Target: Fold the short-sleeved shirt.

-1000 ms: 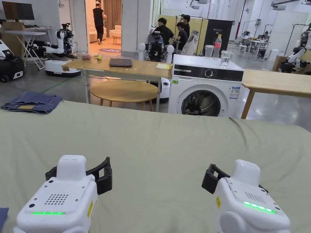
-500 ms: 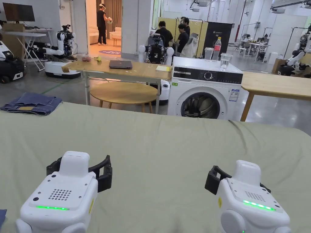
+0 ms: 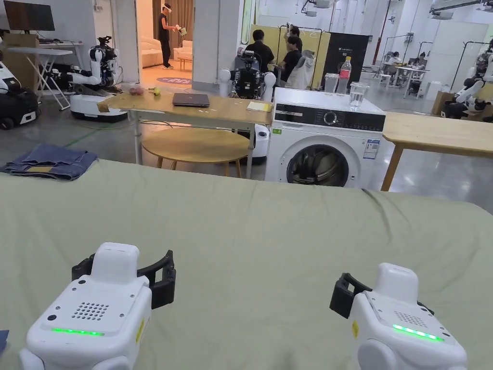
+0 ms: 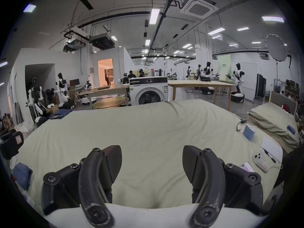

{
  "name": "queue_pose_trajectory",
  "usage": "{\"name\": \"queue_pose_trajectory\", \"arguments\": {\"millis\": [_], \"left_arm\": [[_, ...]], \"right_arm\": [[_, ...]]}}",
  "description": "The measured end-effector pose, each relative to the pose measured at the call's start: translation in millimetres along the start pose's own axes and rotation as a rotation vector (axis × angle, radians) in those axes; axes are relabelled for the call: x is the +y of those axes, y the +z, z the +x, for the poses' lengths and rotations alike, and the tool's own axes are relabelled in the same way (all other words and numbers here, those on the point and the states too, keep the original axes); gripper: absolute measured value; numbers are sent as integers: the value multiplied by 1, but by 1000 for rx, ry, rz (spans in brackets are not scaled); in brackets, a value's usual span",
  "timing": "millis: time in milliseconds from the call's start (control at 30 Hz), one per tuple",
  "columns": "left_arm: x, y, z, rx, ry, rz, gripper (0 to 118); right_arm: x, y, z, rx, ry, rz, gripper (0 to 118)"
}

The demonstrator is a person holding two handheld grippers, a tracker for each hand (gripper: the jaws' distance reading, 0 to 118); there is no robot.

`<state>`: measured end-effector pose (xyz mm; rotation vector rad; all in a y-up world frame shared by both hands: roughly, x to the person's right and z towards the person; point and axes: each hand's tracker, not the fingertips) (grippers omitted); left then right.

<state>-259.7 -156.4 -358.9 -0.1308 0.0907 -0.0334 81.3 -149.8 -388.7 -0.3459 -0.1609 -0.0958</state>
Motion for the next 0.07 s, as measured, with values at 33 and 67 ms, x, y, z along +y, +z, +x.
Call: {"name": "queue_pose_trajectory", "arguments": {"millis": [33, 67], "left_arm": [[0, 0, 0, 1, 5, -2, 82], [0, 0, -1, 2, 10, -3, 82]], "right_arm": [[-1, -1, 1, 15, 3, 1, 78], [-2, -1, 1, 36, 10, 7, 78]]}}
